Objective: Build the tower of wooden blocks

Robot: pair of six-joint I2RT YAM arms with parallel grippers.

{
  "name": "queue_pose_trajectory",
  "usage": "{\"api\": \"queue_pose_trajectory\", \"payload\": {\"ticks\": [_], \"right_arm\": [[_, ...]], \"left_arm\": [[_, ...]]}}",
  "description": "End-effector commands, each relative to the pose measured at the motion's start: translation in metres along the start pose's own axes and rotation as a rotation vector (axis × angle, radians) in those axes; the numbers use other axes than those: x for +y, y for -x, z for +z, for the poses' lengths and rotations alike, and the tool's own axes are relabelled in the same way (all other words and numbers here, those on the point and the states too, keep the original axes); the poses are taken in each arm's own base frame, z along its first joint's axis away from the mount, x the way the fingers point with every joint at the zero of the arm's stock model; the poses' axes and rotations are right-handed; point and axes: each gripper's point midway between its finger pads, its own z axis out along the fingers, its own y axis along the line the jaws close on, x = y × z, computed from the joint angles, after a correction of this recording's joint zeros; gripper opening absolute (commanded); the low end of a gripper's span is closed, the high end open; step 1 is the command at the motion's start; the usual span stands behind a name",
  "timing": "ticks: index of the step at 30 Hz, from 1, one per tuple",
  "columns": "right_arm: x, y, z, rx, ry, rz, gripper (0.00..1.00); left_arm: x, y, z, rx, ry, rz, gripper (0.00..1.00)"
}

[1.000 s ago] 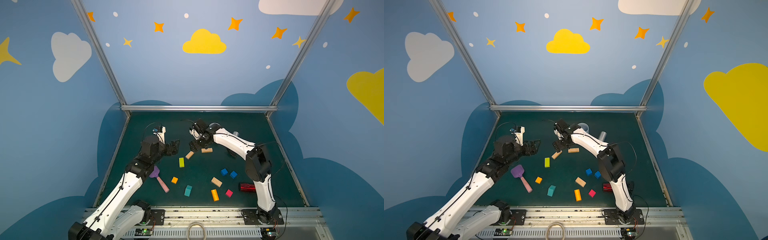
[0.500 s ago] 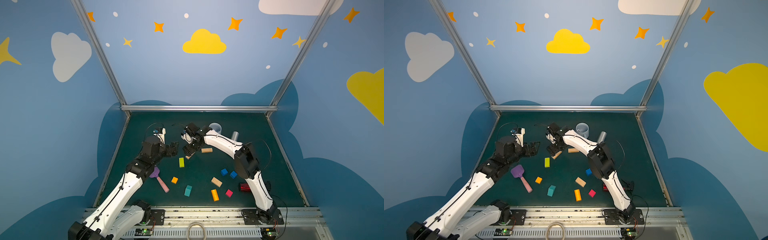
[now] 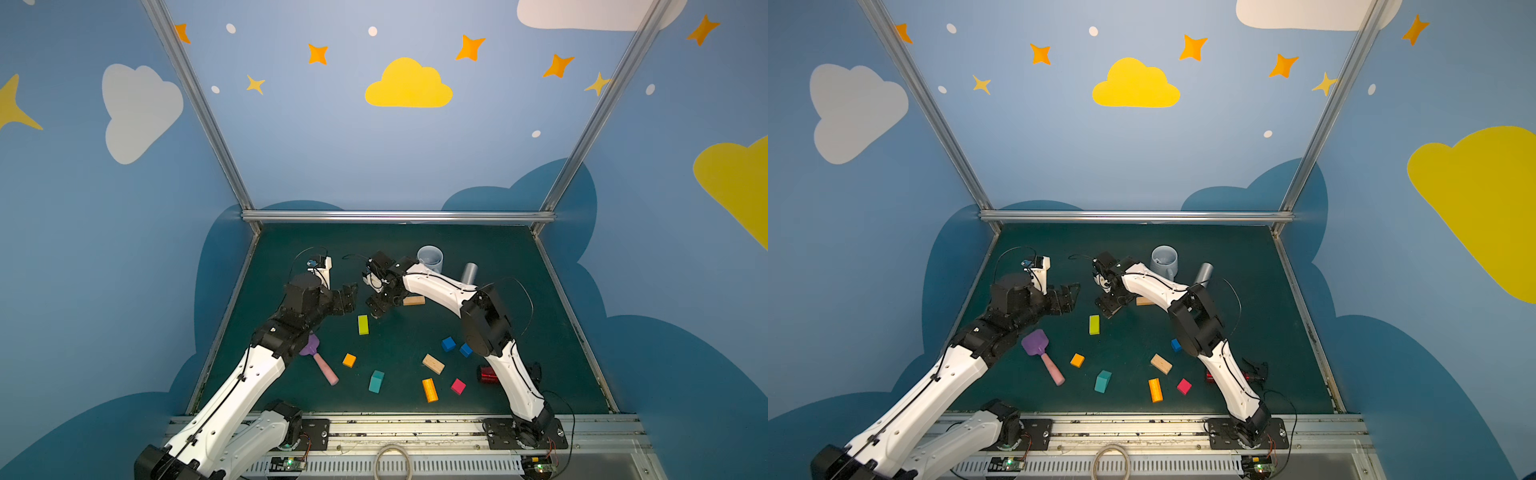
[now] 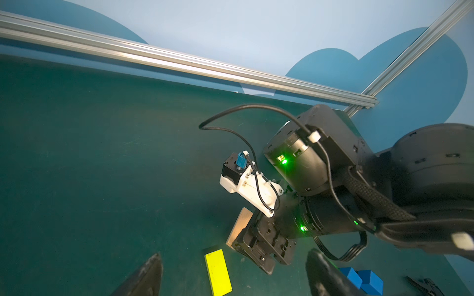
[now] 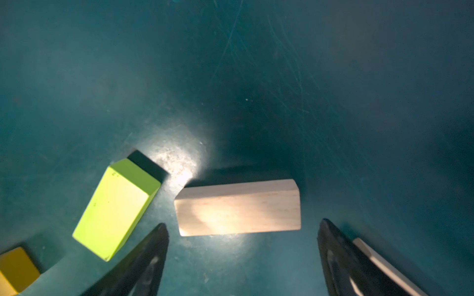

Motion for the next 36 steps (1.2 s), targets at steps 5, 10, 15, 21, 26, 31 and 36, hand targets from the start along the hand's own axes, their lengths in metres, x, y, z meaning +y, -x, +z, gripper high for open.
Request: {"api": "queue_pose_trajectory", "payload": {"ticks": [5,10,15,21,26,31,36], "right_arm": [[0.006,0.004,0.006,-0.003,0.014,-0.031,0.89],[0.009,0.002,0.011,0.007,0.024,-0.039,0.89],[0.011,0.001,0.014,0.014,0.031,-0.04,0.89],[0.01,0.002,0.016,0.01,0.003,-0.042,0.87],[0.01,0.001,0.016,0.014,-0.016,-0.045,0.85],[0.009,-0.001,0.017,0.021,-0.036,-0.046,0.8],[0.008,0.0,0.016,0.018,-0.044,-0.033,0.74]], "left_arm": [[-0.001,0.008,-0.007,-0.028,0.009,0.019,0.87],[-0.001,0.007,-0.006,-0.029,0.008,0.021,0.87],[-0.001,0.007,-0.006,-0.029,0.01,0.024,0.87],[0.0,0.007,-0.007,-0.032,0.017,0.023,0.87],[0.001,0.007,-0.007,-0.032,0.018,0.023,0.87],[0.0,0.007,-0.008,-0.034,0.014,0.024,0.87],[0.0,0.007,-0.008,-0.035,0.014,0.025,0.87]]}}
